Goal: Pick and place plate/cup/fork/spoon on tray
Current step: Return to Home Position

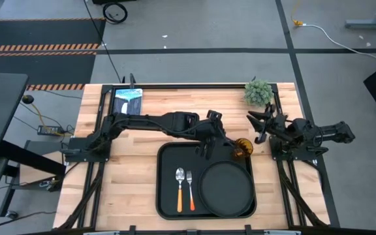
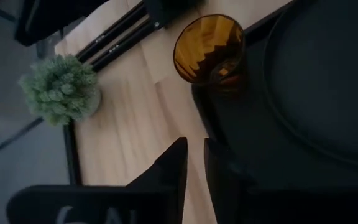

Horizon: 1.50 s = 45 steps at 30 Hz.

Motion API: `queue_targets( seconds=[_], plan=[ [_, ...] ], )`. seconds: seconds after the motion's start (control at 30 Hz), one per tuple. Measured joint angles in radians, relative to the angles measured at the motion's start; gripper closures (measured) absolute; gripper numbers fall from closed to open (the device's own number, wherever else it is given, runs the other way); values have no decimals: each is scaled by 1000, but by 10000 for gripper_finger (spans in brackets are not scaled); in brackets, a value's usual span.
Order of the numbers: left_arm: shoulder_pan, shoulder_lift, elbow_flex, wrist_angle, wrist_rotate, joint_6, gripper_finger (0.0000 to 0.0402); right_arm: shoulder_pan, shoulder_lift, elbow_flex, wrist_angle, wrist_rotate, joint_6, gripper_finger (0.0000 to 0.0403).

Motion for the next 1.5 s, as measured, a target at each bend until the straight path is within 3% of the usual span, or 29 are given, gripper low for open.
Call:
queue_targets(
  seconds=[0.13, 0.33, 0.53, 0.8, 0.93, 1.1, 1.23, 1.33, 1.5],
  plan=[
    [-1, 0, 0, 0, 76, -64, 352, -9, 0, 0, 2, 57, -6, 303],
    [-33, -7, 0, 5, 212, -157, 370, -8, 0, 0, 4, 59, -1, 304],
    [-75, -24, -1, -47, 227, -195, 381, -8, 0, 0, 4, 58, 0, 303],
    [-79, -62, -1, -177, 189, -538, 373, -8, 0, 0, 4, 58, 0, 302],
    [-79, -61, -2, -117, 200, -737, 373, -8, 0, 0, 6, 58, 0, 302],
    [-67, -80, -2, -40, 172, -718, 372, -8, 0, 0, 5, 58, 0, 302],
    [-67, -134, -1, 28, 115, -506, 372, -8, 0, 0, 5, 58, 0, 302],
    [-78, -172, 0, 16, 117, -399, 372, -8, 0, 0, 10, 58, 0, 302],
    [-126, -256, -1, -64, 113, -355, 372, -8, 0, 0, 11, 58, 0, 302]
  ],
)
